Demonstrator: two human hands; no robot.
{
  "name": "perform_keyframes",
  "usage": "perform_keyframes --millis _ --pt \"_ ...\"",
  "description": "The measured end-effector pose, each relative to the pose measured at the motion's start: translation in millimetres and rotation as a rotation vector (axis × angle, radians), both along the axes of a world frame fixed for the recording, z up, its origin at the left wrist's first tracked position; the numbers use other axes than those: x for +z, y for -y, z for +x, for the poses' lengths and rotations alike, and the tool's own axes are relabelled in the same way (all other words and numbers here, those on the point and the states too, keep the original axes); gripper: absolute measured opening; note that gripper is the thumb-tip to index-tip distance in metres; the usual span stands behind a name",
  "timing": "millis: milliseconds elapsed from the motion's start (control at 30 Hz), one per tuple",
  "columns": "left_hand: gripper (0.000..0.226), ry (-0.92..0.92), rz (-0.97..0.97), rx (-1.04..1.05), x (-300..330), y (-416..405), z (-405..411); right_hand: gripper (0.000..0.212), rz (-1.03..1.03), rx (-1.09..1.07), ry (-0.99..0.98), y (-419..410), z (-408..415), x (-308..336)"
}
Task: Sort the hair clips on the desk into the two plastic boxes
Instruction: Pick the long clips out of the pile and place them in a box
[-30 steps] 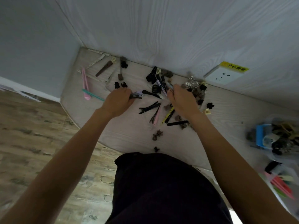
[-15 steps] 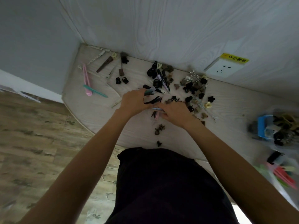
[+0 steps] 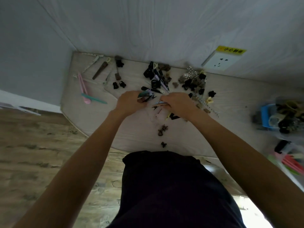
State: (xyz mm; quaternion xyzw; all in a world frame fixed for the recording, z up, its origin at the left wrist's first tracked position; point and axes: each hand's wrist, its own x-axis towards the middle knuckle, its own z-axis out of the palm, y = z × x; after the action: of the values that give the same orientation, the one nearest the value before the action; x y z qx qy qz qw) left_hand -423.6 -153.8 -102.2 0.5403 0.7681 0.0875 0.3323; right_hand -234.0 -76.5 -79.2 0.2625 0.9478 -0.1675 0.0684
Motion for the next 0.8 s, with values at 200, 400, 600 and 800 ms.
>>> perform_keyframes --millis 200,400,600,800 --pt "0.034 0.081 -0.01 0.064 6 1 -5 0.022 0.006 0.061 0.157 11 -6 -7" --pt "0.026 0.197 0.061 0.261 9 15 -15 0.024 -0.04 -0.064 0.075 10 -12 -2" --pt "0.022 0.36 0.179 0.25 33 18 16 0.023 -0.407 -0.767 -0.389 26 34 51" --pt "0.017 0.326 0.193 -0.263 55 -3 128 0.027 -0.294 -1.182 -0.315 76 198 79"
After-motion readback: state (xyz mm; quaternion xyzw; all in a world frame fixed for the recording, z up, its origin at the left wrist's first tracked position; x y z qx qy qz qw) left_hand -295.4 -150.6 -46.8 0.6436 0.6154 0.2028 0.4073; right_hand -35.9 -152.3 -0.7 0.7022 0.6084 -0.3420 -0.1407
